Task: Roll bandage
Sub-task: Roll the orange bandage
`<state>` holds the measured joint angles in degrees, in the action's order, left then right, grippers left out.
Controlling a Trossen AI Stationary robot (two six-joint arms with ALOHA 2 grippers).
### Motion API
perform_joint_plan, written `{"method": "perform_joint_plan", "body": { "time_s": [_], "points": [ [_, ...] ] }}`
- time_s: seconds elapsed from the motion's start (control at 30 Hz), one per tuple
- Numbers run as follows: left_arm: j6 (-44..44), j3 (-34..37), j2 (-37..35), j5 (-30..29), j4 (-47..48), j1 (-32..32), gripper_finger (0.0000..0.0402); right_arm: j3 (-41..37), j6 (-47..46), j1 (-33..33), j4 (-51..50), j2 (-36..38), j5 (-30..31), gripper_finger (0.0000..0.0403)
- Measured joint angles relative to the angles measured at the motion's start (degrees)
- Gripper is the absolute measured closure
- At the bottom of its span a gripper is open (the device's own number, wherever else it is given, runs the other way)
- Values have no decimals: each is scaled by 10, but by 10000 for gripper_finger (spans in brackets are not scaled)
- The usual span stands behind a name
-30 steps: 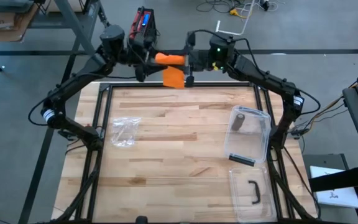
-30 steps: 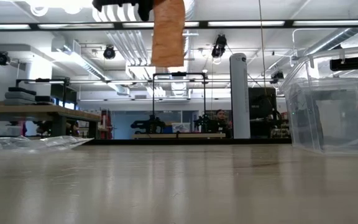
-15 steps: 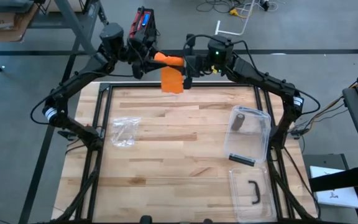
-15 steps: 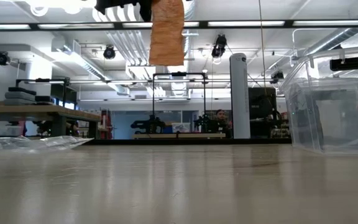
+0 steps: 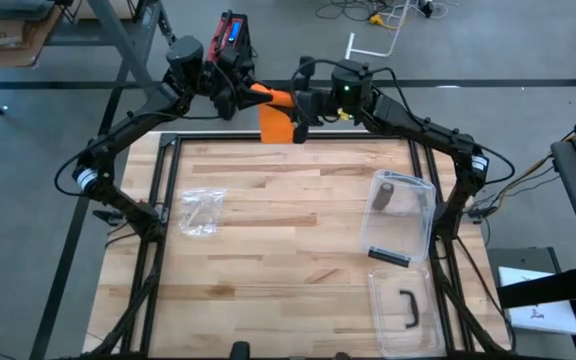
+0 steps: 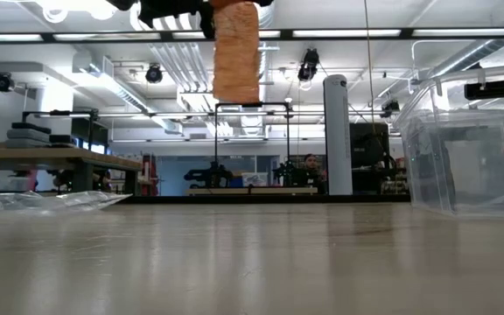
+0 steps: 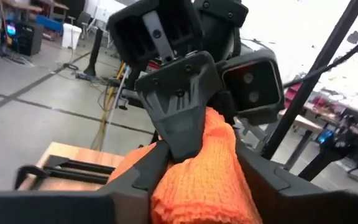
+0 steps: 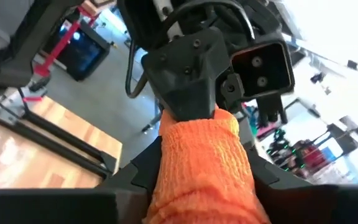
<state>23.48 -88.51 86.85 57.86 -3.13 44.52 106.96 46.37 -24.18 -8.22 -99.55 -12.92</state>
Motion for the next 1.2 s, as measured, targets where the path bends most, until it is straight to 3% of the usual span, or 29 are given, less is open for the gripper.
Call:
{"method": "perform_joint_plan", "body": {
  "time_s": [0.2, 0.43, 0.63, 0.83, 0.97, 1.2],
  "points": [
    [-127, 0, -8, -31, 2, 4, 282, 11, -168, 2, -18, 7, -4, 214],
    [-281, 0, -12, -86, 10, -4, 286, 33, -405, -49, -54, 16, -116, 122],
    [-393, 15, -18, -193, 8, -33, 286, 32, -546, -98, -71, 16, -157, 76],
    [-497, 38, -18, -280, -16, -81, 286, 31, -589, -111, -75, 15, -243, 71],
    [-533, 60, -18, -336, -49, -105, 286, 30, -584, -110, -87, 13, -260, 78],
    [-544, 61, -23, -348, -55, -116, 286, 29, -544, -110, -98, 12, -261, 98]
  ]
}}
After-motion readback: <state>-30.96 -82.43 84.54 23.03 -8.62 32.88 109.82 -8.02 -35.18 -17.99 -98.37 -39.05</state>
